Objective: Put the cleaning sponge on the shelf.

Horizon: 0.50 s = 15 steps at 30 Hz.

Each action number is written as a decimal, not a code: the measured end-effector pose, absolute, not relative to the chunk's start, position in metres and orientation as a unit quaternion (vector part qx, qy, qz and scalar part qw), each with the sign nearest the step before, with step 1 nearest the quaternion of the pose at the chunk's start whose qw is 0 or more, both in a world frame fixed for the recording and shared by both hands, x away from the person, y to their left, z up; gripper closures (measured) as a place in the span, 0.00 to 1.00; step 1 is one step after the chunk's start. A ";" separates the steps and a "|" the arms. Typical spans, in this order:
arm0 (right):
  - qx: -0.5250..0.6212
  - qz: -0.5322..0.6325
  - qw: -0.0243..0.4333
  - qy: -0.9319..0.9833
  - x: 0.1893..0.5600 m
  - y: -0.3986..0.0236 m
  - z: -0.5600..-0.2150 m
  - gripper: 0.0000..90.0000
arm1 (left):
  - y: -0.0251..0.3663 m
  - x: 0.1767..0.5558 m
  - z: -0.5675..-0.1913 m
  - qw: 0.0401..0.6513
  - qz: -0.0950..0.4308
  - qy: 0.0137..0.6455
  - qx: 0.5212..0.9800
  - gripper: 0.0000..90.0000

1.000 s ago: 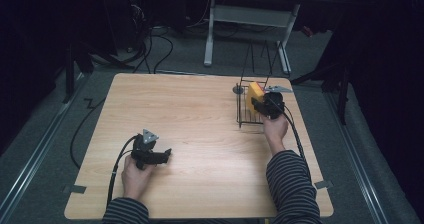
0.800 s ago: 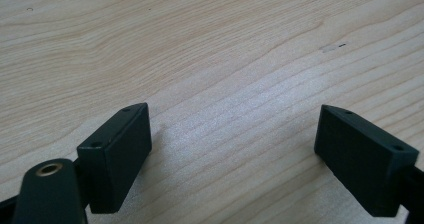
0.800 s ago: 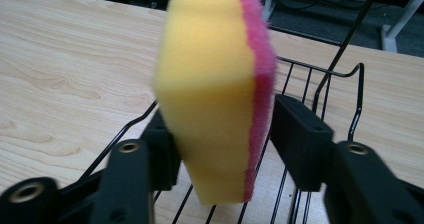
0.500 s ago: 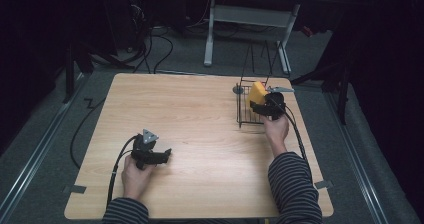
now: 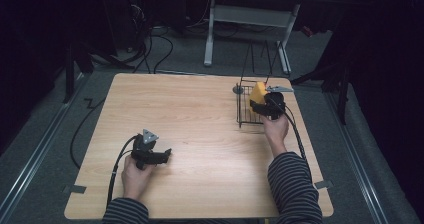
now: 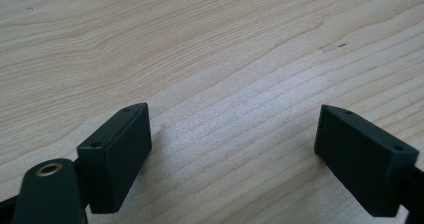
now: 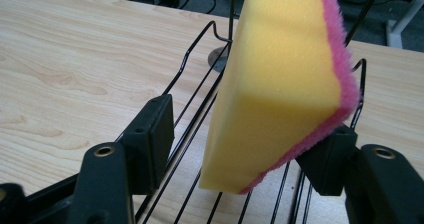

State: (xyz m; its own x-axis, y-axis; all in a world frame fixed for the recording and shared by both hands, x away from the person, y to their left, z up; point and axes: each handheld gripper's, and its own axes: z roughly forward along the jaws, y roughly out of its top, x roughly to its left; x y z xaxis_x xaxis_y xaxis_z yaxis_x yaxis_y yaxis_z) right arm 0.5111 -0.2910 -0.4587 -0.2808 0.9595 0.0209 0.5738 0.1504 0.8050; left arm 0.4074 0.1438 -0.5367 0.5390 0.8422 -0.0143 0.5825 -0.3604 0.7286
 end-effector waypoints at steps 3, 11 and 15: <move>0.537 0.372 0.266 0.709 0.510 -0.291 -0.456 0.44 | 0.144 0.407 -0.537 0.351 0.185 0.443 0.804 0.17; 0.530 0.378 0.272 0.709 0.507 -0.288 -0.453 0.46 | 0.144 0.407 -0.537 0.351 0.185 0.443 0.804 0.17; 0.528 0.376 0.274 0.710 0.507 -0.288 -0.452 0.46 | 0.144 0.407 -0.537 0.351 0.185 0.443 0.804 0.17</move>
State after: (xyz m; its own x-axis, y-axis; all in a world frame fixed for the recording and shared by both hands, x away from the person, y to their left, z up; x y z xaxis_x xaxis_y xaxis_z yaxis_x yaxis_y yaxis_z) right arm 0.5065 -0.2880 -0.4521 -0.2930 0.9561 0.0087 0.5441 0.1593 0.8237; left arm 0.4074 0.1439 -0.5367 0.5392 0.8421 -0.0144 0.5825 -0.3604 0.7286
